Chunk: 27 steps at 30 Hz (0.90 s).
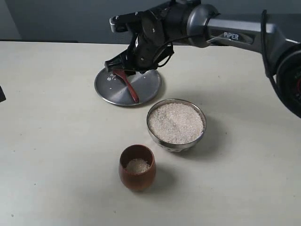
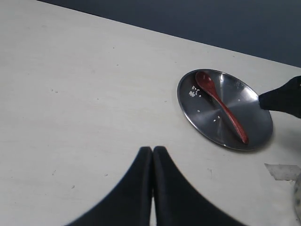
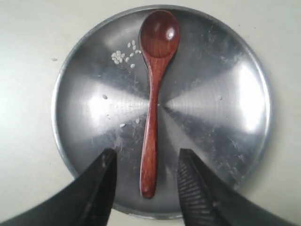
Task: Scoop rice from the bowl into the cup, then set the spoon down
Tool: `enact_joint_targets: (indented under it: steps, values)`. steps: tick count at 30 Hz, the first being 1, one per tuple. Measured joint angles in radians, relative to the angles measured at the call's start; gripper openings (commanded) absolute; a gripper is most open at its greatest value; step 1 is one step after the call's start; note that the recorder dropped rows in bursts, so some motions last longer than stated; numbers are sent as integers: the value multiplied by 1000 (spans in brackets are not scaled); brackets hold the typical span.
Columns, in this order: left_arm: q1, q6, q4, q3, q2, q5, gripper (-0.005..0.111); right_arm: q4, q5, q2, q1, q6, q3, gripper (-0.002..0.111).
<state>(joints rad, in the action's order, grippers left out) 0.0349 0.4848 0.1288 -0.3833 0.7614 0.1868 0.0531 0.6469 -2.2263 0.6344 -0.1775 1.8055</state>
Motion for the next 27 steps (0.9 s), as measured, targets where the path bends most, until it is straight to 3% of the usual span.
enact_joint_targets:
  steps: [2,6,7,15,27]
  values:
    - [0,0,0,0,0,0,0,15,29,17,0,0,0,31]
    - [0,0,0,0,0,0,0,40,94,51,0,0,0,2]
    - [0,0,0,0,0,0,0,40,105,60,0,0,0,0]
    - [0,0,0,0,0,0,0,47,108,164,0,0,-115,0]
    - [0,0,0,0,0,0,0,58,-36,363,0,0,-442,0]
